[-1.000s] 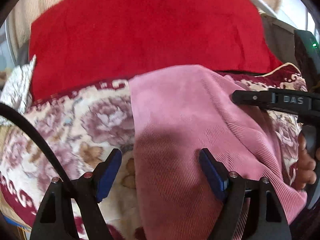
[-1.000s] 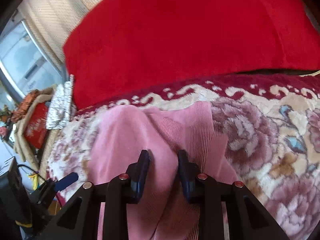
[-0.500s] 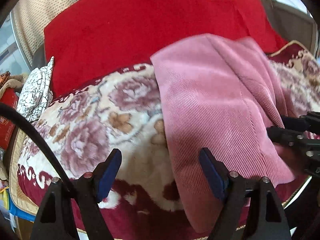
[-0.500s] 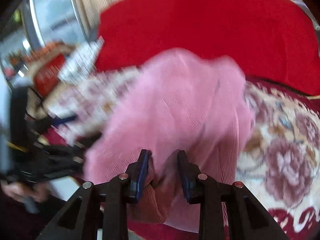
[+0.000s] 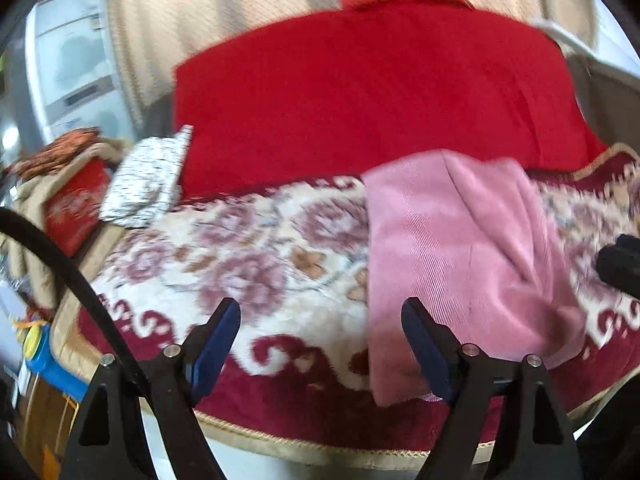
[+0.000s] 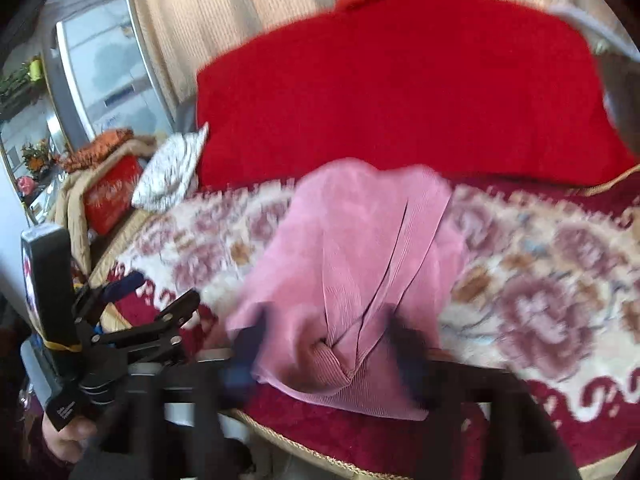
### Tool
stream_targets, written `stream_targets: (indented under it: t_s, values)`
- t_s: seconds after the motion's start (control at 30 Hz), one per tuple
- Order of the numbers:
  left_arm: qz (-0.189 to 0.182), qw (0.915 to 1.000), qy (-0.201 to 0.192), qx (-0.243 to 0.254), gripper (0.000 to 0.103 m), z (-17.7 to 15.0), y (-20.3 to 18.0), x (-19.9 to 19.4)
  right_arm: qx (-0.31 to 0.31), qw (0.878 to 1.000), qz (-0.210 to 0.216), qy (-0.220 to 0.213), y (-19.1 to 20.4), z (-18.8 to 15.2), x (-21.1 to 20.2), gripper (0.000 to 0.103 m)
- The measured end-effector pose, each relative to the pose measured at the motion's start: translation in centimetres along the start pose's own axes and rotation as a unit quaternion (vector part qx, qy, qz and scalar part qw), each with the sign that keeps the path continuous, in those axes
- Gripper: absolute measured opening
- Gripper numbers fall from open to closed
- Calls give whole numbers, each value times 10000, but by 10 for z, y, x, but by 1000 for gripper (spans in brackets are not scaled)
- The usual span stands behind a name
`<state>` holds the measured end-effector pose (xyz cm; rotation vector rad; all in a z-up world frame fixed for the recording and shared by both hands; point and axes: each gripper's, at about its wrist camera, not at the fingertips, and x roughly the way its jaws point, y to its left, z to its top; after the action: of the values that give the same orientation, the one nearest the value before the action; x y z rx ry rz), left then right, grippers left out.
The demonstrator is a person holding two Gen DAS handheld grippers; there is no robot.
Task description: Fold large clothes
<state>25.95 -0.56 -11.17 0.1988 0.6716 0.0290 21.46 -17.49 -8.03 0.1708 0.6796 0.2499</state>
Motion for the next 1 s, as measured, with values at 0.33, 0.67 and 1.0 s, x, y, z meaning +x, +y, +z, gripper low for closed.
stream_targets:
  t_s: [0.33, 0.67, 1.0]
  values:
    - [820, 9910, -960, -439, 93, 21, 27, -110, 77, 9968, -147, -778, 26, 13, -100, 79]
    - [681, 9835, -1625, -413, 93, 23, 31, -192, 0, 9939, -404, -1024, 46, 5, -162, 79]
    - [510, 9823, -1762, -392, 93, 21, 28, -227, 2, 9934, -546, -1011, 55, 0, -185, 80]
